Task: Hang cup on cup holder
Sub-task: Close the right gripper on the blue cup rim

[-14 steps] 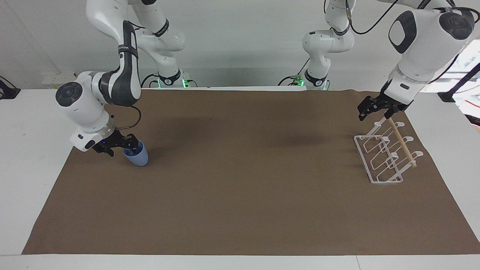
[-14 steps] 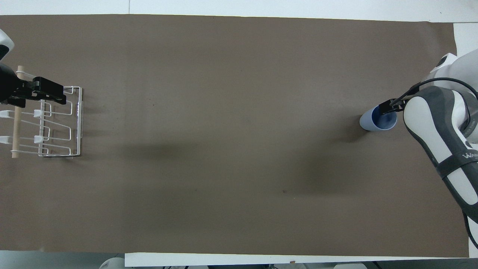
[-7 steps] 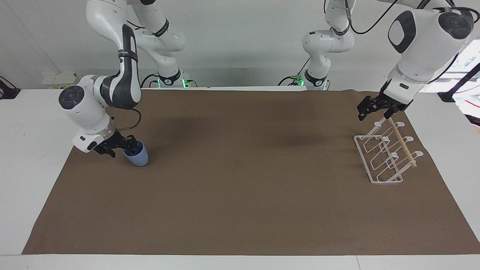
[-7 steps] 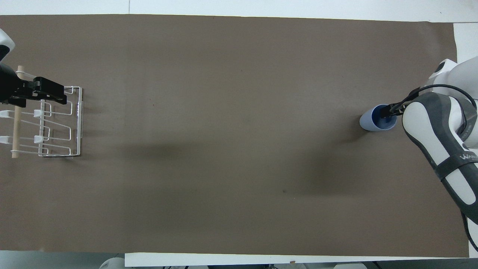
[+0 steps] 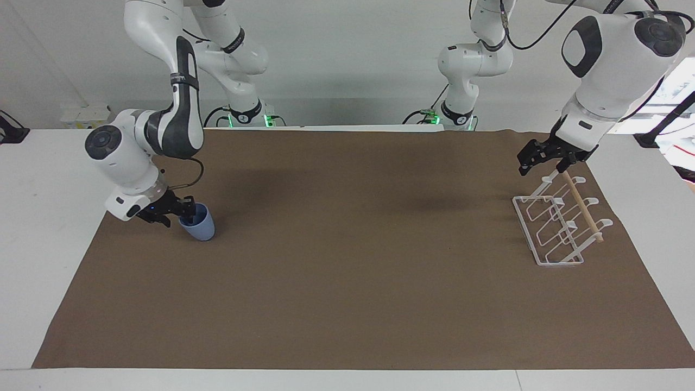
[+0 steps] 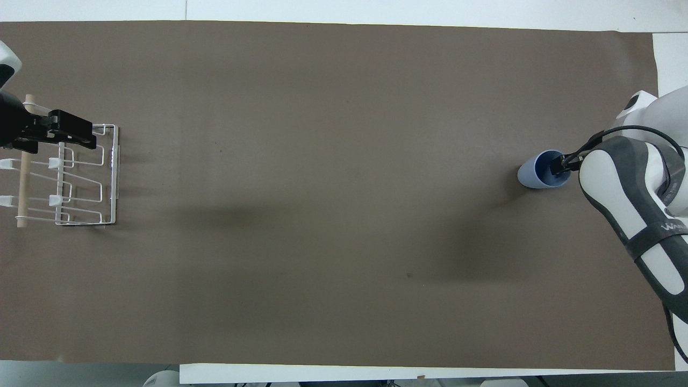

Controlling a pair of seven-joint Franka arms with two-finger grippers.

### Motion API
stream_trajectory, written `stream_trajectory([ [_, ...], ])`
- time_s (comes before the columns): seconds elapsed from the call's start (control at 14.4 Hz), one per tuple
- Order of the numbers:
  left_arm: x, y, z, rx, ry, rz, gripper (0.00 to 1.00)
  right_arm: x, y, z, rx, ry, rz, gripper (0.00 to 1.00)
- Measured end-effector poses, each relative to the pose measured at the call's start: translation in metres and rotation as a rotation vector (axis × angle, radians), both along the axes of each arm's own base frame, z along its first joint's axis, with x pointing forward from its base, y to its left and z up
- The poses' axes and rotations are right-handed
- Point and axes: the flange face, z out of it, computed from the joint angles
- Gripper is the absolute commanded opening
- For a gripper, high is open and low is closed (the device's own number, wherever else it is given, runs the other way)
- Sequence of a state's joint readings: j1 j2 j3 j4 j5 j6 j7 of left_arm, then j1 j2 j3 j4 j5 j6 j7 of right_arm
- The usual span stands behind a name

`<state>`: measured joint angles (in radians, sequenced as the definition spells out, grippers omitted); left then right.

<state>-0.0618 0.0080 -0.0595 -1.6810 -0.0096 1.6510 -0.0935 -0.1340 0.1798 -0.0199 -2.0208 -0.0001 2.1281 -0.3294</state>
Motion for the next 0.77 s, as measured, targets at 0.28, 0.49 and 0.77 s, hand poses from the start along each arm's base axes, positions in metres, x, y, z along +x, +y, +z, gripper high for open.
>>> stream_trajectory([
  [0.28,0.0001,0.0008,-0.0003,0.000,0.000,0.001,1.00,-0.0004,0.0003,-0.0003,0.000,0.001,0.000,0.19],
  [0.49,-0.0005,0.0009,-0.0032,0.001,0.006,0.002,1.00,-0.0002,0.0018,0.0000,0.001,0.001,0.003,0.00],
  [0.77,-0.0019,0.0010,-0.0039,0.001,0.007,0.001,1.00,0.0002,0.0053,0.0010,0.002,-0.001,0.009,0.00],
])
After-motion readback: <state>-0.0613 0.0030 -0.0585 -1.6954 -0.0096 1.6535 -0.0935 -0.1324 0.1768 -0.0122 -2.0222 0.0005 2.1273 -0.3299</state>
